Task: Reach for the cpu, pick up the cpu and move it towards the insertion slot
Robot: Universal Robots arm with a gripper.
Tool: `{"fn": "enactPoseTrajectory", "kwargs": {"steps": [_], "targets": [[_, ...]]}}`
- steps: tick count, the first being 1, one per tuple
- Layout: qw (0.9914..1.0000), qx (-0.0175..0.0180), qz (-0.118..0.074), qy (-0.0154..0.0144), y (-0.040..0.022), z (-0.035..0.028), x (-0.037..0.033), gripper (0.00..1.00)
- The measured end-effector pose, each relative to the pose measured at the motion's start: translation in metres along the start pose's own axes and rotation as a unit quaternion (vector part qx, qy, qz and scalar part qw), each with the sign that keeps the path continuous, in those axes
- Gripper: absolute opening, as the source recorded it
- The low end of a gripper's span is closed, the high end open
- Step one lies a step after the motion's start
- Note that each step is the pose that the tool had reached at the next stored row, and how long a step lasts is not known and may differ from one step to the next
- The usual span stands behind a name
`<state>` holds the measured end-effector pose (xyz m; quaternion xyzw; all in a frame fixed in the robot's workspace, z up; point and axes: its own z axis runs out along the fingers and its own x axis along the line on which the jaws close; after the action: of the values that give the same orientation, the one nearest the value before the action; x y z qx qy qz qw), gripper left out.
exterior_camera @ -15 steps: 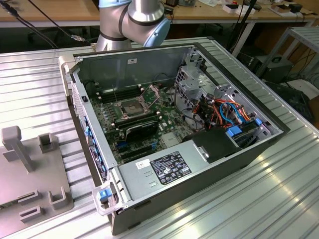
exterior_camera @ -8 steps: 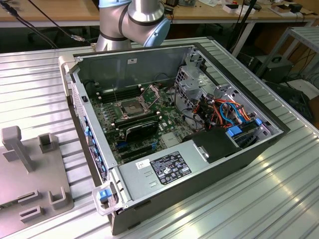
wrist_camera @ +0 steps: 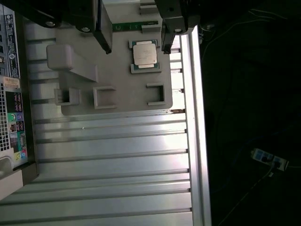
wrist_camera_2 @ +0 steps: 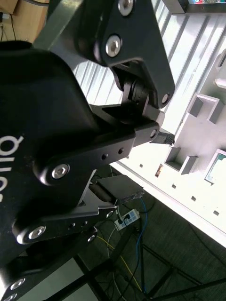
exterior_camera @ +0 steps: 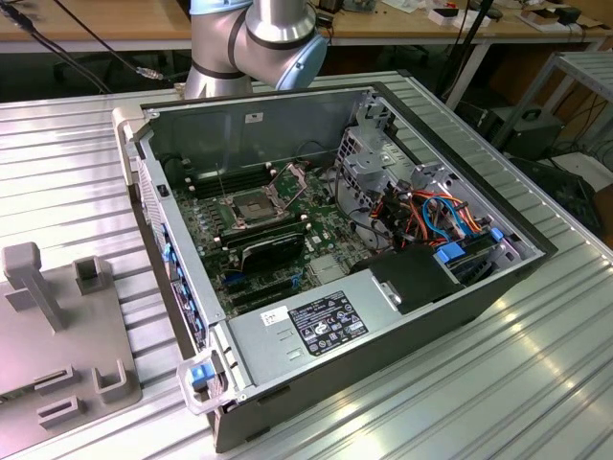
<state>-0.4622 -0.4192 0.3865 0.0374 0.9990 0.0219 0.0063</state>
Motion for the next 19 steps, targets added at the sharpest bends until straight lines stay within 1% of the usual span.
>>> {"fn": "enactPoseTrajectory", "kwargs": {"steps": [8, 9, 10, 15, 17, 19], "targets": [[1.0, 0.0, 0.0, 0.0, 0.0, 0.0, 0.0002, 0.54], [1.0, 0.0, 0.0, 0.0, 0.0, 0.0, 0.0001, 0.55], [1.0, 0.0, 0.0, 0.0, 0.0, 0.0, 0.0002, 0.62], [1.0, 0.0, -0.001, 0.0, -0.0003, 0.0, 0.0001, 0.62], [0.99998, -0.0001, -0.005, 0.0003, -0.0003, 0.0, 0.0001, 0.62], [0.99975, -0.0002, -0.022, 0.001, -0.0003, 0.0003, 0.0001, 0.62]]}}
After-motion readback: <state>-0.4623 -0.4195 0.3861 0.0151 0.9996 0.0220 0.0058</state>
